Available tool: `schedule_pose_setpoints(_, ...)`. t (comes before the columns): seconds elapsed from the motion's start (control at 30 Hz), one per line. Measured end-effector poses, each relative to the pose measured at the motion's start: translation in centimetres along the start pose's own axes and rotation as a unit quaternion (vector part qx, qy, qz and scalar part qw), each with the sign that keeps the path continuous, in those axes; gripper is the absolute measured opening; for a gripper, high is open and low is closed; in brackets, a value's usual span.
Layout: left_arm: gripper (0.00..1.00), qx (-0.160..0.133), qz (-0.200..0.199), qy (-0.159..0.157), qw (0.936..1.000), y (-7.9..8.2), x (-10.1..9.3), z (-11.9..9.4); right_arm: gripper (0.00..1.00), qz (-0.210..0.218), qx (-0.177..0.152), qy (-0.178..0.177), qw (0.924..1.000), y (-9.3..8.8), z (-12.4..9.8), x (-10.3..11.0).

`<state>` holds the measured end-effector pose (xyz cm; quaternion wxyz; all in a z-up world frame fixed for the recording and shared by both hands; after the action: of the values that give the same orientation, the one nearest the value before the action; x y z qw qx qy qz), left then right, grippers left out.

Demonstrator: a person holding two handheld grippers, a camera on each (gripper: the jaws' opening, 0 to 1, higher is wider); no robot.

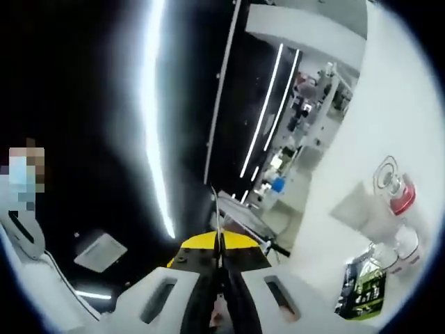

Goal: Arrange the skincare products in the storage area until every visible bottle or jar stands upright without overlapping.

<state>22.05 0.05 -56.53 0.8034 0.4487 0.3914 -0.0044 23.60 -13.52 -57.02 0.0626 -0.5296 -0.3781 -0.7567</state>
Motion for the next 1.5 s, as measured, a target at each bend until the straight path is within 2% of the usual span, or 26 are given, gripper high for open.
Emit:
schedule_pose_setpoints(0.17,0.23,-0.019,-0.021,0.009,0.9996,-0.9,-0.1,0.2,0.01,0.028,0.000,-0.003,0.9996,-0.6,0.4,0.2)
schedule_pose_setpoints(0.33,0.09,-0.061,-0.064,0.020,0.9959,-1.9,-0.3,0.5,0.01,0.068,-0.005,-0.013,0.9976,-1.4,0.6,0.1)
schedule_pose_setpoints(0.37,0.08,-0.070,-0.076,0.020,0.9944,-2.0,-0.3,0.5,0.01,0.071,-0.007,-0.016,0.9973,-1.6,0.6,0.0)
schedule_pose_setpoints(0.47,0.05,-0.072,-0.081,0.025,0.9938,-2.6,-0.3,0.6,0.01,0.083,0.000,-0.027,0.9961,-2.2,0.6,-0.4)
schedule_pose_setpoints(0.6,0.02,-0.089,-0.100,0.035,0.9904,-2.9,-0.1,0.4,0.01,0.093,0.004,-0.041,0.9948,-2.8,0.6,-0.7)
schedule_pose_setpoints(0.77,0.00,-0.071,-0.122,0.048,0.9888,-3.3,0.3,-0.1,0.01,0.089,0.016,-0.060,0.9941,-3.3,0.3,-1.2)
schedule_pose_setpoints(0.8,0.00,-0.065,-0.140,0.057,0.9863,-3.6,0.5,-0.3,0.01,0.084,0.021,-0.066,0.9941,-3.5,0.2,-1.4)
schedule_pose_setpoints(0.9,0.00,-0.057,-0.160,0.064,0.9834,-4.0,0.6,-0.4,0.02,0.088,0.030,-0.077,0.9926,-3.8,-0.1,-2.0)
schedule_pose_setpoints(1.1,0.00,-0.035,-0.178,0.079,0.9804,-4.8,1.2,-1.2,0.03,0.083,0.055,-0.103,0.9897,-4.8,-0.7,-2.9)
schedule_pose_setpoints(1.27,0.00,-0.020,-0.191,0.082,0.9780,-5.4,1.4,-1.8,0.04,0.083,0.062,-0.111,0.9884,-5.0,-1.3,-3.5)
schedule_pose_setpoints(1.4,0.00,-0.003,-0.204,0.072,0.9764,-5.9,1.3,-2.2,0.05,0.078,0.066,-0.108,0.9889,-4.3,-1.7,-3.9)
schedule_pose_setpoints(1.5,0.00,0.018,-0.211,0.053,0.9759,-6.4,0.9,-2.3,0.04,0.058,0.065,-0.102,0.9909,-3.4,-2.1,-4.0)
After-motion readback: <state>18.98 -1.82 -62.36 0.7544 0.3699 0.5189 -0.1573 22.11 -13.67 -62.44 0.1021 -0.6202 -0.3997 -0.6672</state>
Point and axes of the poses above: the point that each gripper's makers call its tool centre point, and the gripper's own axes: z roughly forward along the fingers, x roughly to its left, y roughly out of its top, the point moved 6 cm from there along -z, roughly backward along the fingers, and after that the axes turned 15 degrees about -y, right-handed, at the moved point
